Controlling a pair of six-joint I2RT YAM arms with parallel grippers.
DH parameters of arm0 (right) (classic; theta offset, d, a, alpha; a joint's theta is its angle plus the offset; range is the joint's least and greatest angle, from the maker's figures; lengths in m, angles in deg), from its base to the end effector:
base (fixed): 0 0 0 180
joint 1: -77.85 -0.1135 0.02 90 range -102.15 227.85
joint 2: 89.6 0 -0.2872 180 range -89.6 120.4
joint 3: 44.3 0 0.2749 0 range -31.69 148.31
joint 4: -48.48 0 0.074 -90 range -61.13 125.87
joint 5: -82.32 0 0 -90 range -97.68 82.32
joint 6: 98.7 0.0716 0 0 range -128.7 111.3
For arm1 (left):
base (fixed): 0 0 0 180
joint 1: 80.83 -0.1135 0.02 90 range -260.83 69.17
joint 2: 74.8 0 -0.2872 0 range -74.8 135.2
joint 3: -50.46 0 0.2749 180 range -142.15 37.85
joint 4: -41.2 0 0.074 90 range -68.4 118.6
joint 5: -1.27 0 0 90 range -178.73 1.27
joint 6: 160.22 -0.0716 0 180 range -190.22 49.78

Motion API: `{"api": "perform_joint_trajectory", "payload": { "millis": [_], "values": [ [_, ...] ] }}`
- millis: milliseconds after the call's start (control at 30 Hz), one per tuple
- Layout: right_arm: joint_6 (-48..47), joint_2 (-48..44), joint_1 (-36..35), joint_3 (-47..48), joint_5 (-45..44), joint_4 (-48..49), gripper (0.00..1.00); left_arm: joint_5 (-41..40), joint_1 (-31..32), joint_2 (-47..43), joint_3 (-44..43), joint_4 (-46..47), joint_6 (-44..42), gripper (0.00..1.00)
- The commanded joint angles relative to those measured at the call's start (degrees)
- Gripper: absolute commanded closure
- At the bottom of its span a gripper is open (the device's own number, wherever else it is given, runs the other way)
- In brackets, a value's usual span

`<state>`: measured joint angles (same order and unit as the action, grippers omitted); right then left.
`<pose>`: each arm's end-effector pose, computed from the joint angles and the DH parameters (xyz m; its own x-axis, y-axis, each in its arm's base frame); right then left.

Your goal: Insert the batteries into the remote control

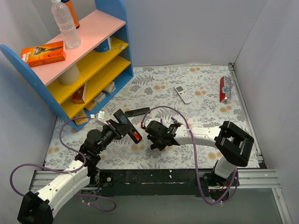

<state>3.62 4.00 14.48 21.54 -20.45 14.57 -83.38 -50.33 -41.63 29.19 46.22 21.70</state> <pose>0.1708 0.3054 0.1455 -0.5614 -0.6555 -0.5051 -0.7216 0.6866 -0.0888 0.1628 -0.1036 0.1965 -0.5813 -0.8125 0.0444 -0.1228 0.0336 -0.9919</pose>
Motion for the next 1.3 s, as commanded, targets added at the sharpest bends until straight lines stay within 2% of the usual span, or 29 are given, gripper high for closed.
{"api": "perform_joint_trajectory", "payload": {
  "millis": [0,33,100,200,467,733,900,1000,1133,1167,1233,1267],
  "values": [
    [-0.71,2.11,-0.96,-0.67,-4.98,-5.16,0.71,-0.42,0.26,-0.12,-1.18,0.92,-0.16,1.0],
    [-0.71,1.68,-1.05,-0.76,-4.98,-4.89,0.74,-0.42,0.26,0.31,-1.18,0.92,0.01,1.0],
    [-0.54,1.06,-0.96,-0.85,-4.89,-3.67,0.88,-0.33,0.26,1.11,-1.26,0.57,0.28,1.0],
    [-0.28,-0.61,-1.05,-1.38,-5.42,-2.09,0.99,-0.33,0.26,2.77,-1.53,0.39,0.8,1.0],
    [2.27,-8.34,-0.87,-5.94,-11.21,1.61,0.99,0.72,0.26,10.5,-2.76,1.0,3.7,0.96],
    [4.38,-16.95,-0.35,-10.78,-13.85,6.53,0.99,4.67,0.26,26.39,-3.73,8.55,7.57,0.92],
    [4.73,-18.54,0.01,-11.84,-14.03,7.5,0.99,5.55,0.79,34.76,-4.16,13.04,10.12,0.87],
    [4.82,-19.42,0.09,-12.36,-14.03,8.2,0.99,5.2,1.14,38.54,-4.43,13.49,11.09,0.81],
    [4.82,-21.35,0.18,-13.15,-14.38,9.17,0.99,4.59,1.14,38.82,-4.17,10.86,12.67,0.54],
    [4.56,-21.7,0.18,-13.42,-14.47,9.43,0.99,4.24,1.14,38.21,-3.82,10.15,13.11,0.43],
    [4.21,-22.76,0.27,-13.68,-14.56,9.96,0.99,3.8,1.14,35.22,-3.03,7.61,13.81,0.31],
    [4.03,-22.94,0.27,-13.77,-14.65,10.14,0.99,3.01,1.14,34.08,-2.85,6.38,13.99,0.21]
  ]
}}
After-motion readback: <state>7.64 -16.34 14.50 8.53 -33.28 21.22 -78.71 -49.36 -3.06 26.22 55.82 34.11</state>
